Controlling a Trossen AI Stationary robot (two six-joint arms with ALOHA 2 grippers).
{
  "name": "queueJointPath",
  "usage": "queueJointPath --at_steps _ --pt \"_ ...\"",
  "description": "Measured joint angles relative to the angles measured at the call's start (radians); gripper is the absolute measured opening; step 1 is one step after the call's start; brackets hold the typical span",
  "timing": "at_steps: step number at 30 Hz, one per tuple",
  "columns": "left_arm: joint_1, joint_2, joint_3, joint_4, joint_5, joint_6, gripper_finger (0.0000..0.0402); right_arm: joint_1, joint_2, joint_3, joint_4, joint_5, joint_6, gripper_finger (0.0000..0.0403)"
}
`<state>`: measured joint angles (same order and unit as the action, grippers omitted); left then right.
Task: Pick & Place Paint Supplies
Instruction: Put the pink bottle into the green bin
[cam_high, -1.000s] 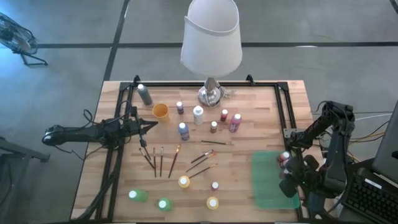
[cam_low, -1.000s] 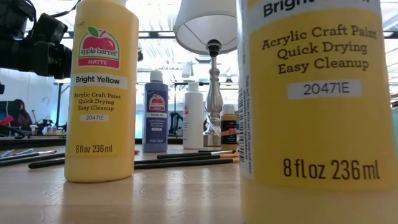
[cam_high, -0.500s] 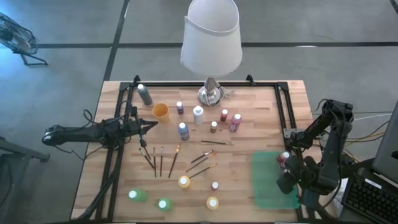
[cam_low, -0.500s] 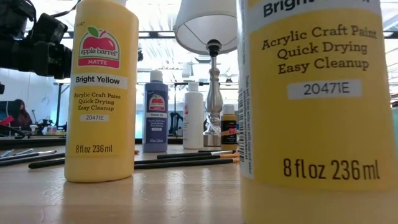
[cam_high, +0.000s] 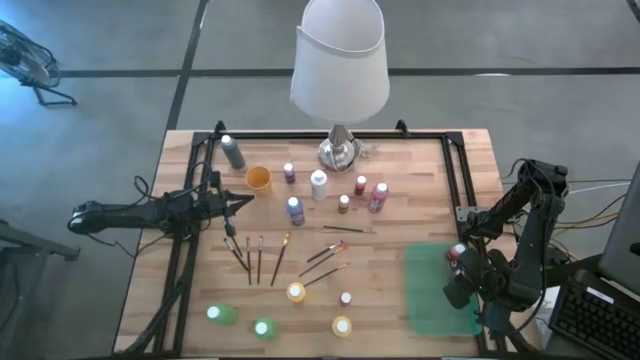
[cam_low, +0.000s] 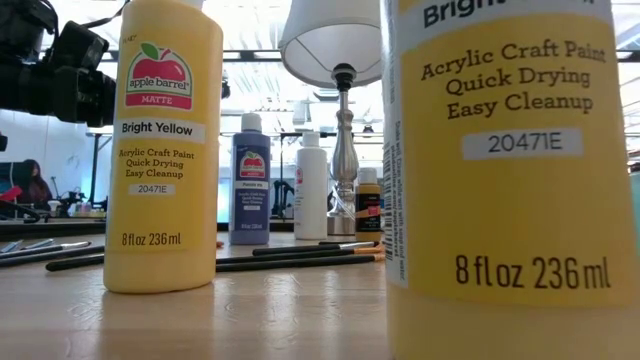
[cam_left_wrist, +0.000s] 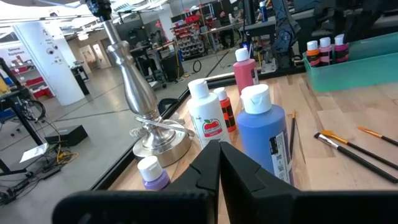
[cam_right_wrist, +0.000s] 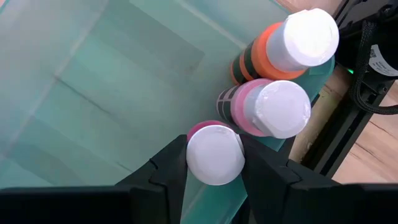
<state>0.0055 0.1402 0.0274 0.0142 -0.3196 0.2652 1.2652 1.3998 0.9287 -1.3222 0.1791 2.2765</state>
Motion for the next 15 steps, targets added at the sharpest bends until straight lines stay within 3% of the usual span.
queueJointPath --at_steps 11,15 --pt "0.001 0.000 0.000 0.000 0.000 0.000 0.0013 0.000 0.000 -0.010 -0.010 0.002 -0.009 0.0118" --pt "0.001 0.000 0.000 0.000 0.000 0.000 0.0013 0.000 0.000 -0.021 -0.010 0.011 -0.004 0.0131"
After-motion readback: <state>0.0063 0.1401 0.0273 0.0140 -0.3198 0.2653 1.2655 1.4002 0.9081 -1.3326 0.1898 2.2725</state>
